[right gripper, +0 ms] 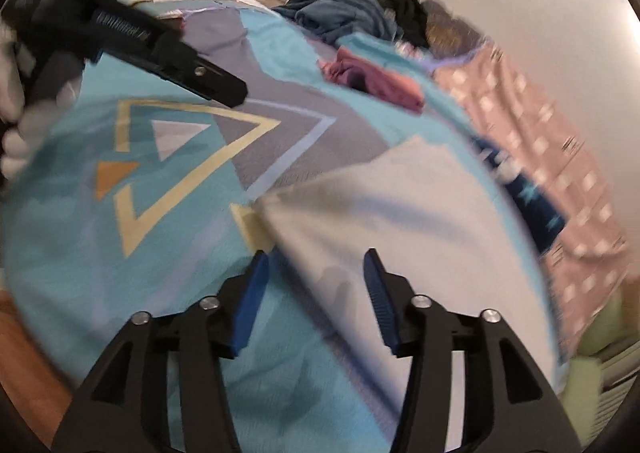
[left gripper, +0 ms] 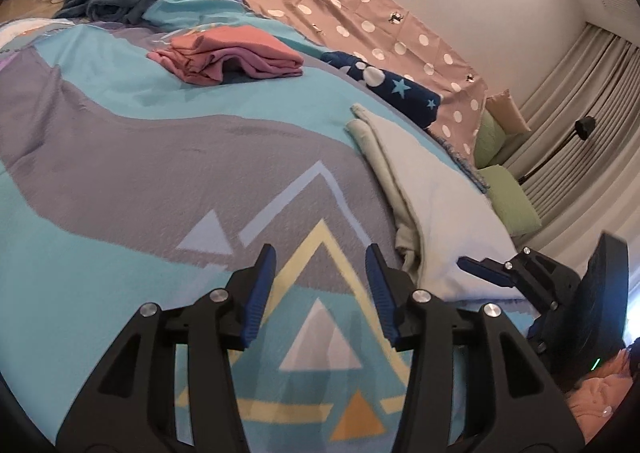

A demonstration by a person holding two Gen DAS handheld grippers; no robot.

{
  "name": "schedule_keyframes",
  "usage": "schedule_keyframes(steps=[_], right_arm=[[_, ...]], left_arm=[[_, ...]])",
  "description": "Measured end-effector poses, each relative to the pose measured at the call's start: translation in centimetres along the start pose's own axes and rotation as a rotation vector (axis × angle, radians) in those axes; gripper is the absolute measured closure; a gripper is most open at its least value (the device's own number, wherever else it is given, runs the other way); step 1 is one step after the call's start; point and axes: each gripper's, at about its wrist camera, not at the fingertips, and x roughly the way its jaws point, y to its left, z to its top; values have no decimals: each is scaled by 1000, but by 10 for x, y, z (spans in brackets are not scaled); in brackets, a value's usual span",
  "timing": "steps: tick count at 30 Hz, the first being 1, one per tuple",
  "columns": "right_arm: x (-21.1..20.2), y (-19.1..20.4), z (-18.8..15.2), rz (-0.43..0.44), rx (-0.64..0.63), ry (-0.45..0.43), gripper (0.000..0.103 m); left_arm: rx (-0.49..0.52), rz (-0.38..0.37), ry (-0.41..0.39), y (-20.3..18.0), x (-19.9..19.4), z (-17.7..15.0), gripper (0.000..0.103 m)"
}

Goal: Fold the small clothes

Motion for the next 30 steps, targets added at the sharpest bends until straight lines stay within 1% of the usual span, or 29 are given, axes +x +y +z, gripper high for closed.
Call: schedule_keyframes(steps=[2,3,4,5,6,7,9,11,12,14,15,16,17,18,19,20,21,22,23,25,26,27,28,29,30], right_arm=[[4,5,3,-42,-27,-25,51],[5,6,5,-46,-30,-32,54],[5,5,6,-31,-25,-35,60],[6,2,8,6,-10,-33,75],[8,-1,8,30,7,-26,85],[9,-4,8,42,27,-26,87],[9,-9,8,56,55,-31,95],[9,-16,8,82,95,-39,98],[8,-20,9,94,113,-42,99],[8,-23,10,110,127,-40,100],[9,-24,11,121,132,-36,101],[9,-26,12,141,140,-31,101],[10,-26,11,156,144,-28,101],[10,-26,12,174,147,-27,101],[9,-24,10,187,152,-28,101],[10,-22,10,224,155,-25,103],[10,-18,9,260,153,-20,103],[9,-13,9,248,143,-24,103],[7,-9,10,220,116,-34,103],[2,-8,12,185,98,-50,103],[0,-12,12,166,103,-61,99],[0,-17,12,148,108,-57,85],[-1,-19,11,132,108,-50,77],[-2,-22,9,98,97,-43,67],[-4,-20,6,76,81,-34,65]], left_arm=[[-4,-47,0,-1,6,8,57],[-1,-75,0,-2,8,13,57],[2,-121,1,-3,14,20,57],[1,-157,8,-4,21,29,57],[0,-185,20,-5,29,36,57],[-2,-222,34,-5,40,45,57],[-15,-289,79,-6,66,65,56],[-20,-325,125,-8,91,79,55],[-19,-329,164,-12,111,89,55],[-2,-321,216,-19,140,98,55],[16,-302,227,-23,152,101,68],[49,-281,225,-26,164,104,89],[81,-261,223,-27,175,107,98],[41,-270,228,-21,187,113,99],[-4,-285,219,-13,191,118,99],[-28,-285,192,-8,191,121,101],[-46,-291,174,-4,189,124,101],[-54,-292,161,-1,186,124,101],[-52,-277,139,0,181,124,101],[-49,-268,124,4,171,124,100],[-51,-259,116,6,165,123,95],[-52,-260,114,7,160,122,84],[-57,-268,117,8,154,121,74],[-52,-271,115,8,150,119,63],[-39,-276,113,6,145,117,62]])
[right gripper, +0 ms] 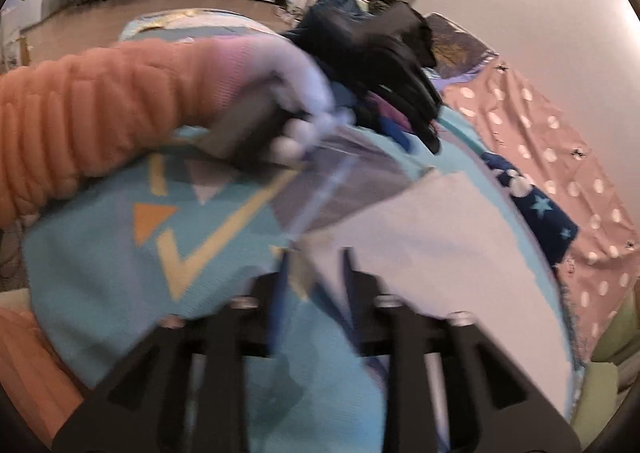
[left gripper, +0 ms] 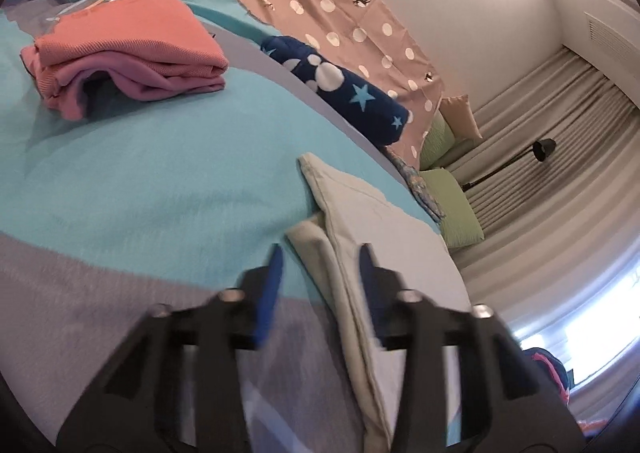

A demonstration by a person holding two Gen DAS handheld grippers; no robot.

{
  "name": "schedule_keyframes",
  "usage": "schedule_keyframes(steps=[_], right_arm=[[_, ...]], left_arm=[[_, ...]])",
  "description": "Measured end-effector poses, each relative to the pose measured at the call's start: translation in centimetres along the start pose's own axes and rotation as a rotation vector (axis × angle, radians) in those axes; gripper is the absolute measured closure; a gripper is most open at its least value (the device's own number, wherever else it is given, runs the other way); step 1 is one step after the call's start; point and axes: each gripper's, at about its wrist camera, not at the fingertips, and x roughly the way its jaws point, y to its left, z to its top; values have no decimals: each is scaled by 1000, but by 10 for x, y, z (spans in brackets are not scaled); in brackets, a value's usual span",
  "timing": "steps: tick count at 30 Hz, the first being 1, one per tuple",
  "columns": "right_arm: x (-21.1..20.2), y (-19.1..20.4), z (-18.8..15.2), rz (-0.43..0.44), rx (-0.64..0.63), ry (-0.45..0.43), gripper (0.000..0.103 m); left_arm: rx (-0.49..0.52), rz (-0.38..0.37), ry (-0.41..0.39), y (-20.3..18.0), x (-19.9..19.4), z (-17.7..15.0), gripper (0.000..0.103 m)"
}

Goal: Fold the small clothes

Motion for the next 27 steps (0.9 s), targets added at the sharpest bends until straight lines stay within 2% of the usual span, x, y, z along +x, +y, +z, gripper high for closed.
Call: schedule_keyframes(steps=[3,7,13,15,27], right_arm=[[4,0,-8,-22,-29,35,62],[8,0,-10,-33,-22,42,59],[23,2,-3,-69,-6,35,47],[27,3,-1,-99,-8,30,40],[34,-11,-3,-88,94,67,39]], left_arm=[[43,-25,38,-8,-1,-10,52],[62,-21,125,-13,18,-21,50],[43,-44,145,-11,38,-10,50],[23,-41,142,-8,46,-3,52],[35,-42,162,-12,54,1,51]])
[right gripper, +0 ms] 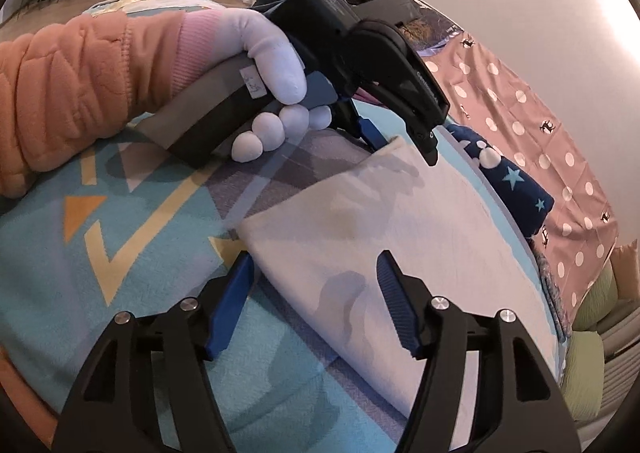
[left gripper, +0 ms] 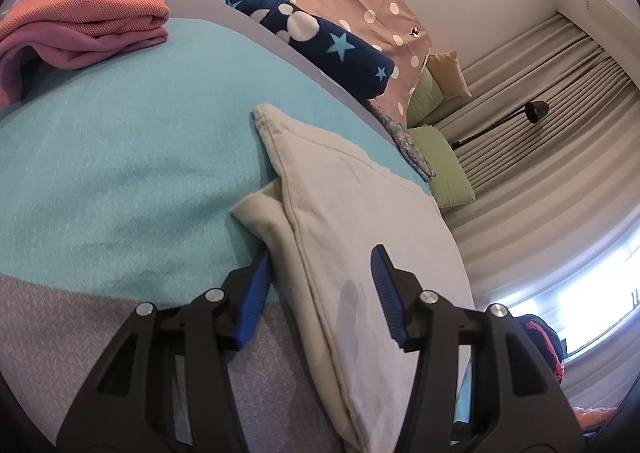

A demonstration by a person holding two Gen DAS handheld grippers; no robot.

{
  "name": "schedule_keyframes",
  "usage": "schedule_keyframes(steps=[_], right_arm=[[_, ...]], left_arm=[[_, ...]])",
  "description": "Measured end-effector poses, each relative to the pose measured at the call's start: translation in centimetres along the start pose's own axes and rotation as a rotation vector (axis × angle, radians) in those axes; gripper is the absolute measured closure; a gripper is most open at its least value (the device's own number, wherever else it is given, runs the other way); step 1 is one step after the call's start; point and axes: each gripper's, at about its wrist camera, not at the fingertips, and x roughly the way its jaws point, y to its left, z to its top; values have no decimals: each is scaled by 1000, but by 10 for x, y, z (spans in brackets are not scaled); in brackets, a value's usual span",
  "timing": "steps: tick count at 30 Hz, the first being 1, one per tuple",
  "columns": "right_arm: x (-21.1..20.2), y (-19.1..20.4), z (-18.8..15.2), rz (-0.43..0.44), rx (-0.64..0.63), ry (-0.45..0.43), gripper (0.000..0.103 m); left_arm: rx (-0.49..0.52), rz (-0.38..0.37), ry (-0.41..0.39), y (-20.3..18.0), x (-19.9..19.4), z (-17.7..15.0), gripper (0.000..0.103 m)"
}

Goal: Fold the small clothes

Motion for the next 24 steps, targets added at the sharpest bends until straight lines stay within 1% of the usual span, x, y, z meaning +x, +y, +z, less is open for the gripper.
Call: schedule_keyframes(steps=[4,8,14,16,17,18,19,20,21,22,23,24], right_arm=[[9,-7,3,8,19,-1,39],[8,1,5,10,35,2,38],[22,-1,15,1,86,21,38],[23,-1,18,-5,97,25,38],[23,1,19,-7,93,23,40],[23,4,19,-6,82,19,52],[22,9,20,-13,55,11,61],[22,11,20,-29,37,9,81],[21,14,19,-55,23,6,90],[20,12,19,-53,29,2,92],[18,8,18,-40,52,-4,95],[14,1,18,-19,85,-13,96]], left_arm=[[5,0,3,1,3,2,51],[7,-4,4,0,7,4,51],[25,9,6,-6,24,14,52],[8,16,0,-5,28,18,61],[-5,21,0,-3,29,20,71],[-26,26,-1,1,31,21,83],[-48,21,4,6,32,22,87],[-75,4,3,11,32,22,91],[-81,-4,-3,12,30,22,92],[-79,-3,-7,11,28,22,92],[-71,2,-12,8,26,21,93],[-55,10,-19,4,25,22,93]])
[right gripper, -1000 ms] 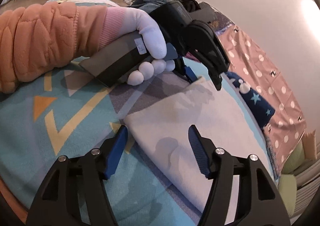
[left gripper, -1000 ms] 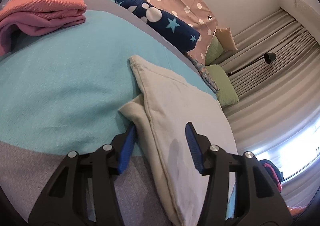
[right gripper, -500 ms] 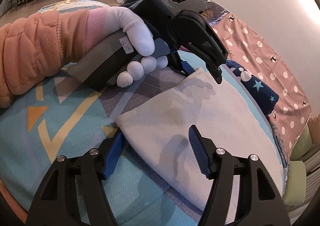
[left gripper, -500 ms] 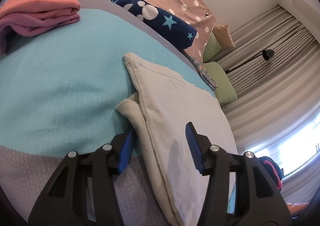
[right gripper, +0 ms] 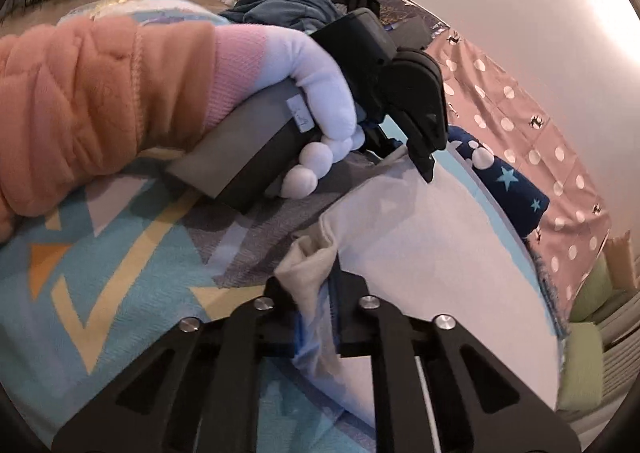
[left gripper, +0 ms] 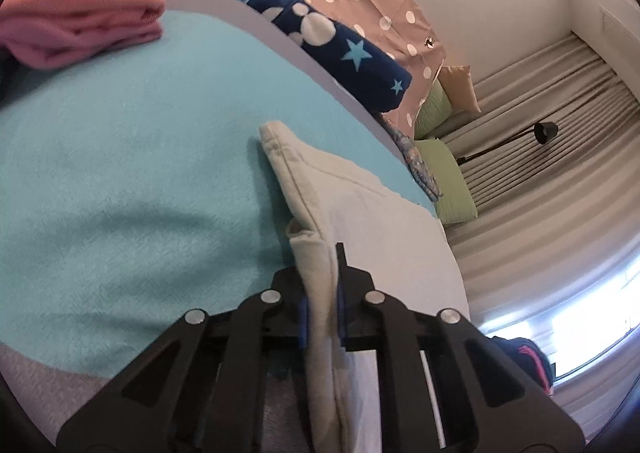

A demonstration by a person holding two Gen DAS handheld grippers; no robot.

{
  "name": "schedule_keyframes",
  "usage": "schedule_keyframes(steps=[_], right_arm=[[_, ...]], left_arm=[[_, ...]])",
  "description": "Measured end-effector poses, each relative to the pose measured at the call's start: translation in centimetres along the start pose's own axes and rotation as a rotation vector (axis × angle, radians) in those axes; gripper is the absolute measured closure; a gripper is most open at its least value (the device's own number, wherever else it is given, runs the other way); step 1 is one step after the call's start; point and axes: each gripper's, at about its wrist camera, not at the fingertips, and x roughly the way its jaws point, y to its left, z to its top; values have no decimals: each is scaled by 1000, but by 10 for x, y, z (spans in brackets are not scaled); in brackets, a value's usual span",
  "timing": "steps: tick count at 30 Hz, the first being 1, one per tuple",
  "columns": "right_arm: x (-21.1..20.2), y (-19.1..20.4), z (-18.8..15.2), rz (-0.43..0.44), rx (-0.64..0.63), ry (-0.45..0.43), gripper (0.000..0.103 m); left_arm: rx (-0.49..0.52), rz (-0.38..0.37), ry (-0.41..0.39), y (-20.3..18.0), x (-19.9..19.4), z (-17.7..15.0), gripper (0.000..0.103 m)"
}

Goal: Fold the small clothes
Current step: 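Grasp the grey shirt edge with both grippers and fold it over onto itself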

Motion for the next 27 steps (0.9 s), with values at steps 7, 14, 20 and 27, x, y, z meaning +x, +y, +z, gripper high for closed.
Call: schedule_keyframes(steps=[7,14,20,27], right_arm=[[-34,-37,2,-7,134,-111,99],[-62,-83,-14,28,324,-165,99],[-82,-119,-41,36,468,-205,100],[-93,-154,-81,60,617,-235,99]], left_arm=[[39,8,6,-26,-2,15,93],[94,13,9,-69,3,26,93],[145,41,30,-110,22,30,93],[167,99,57,-145,50,28,93]])
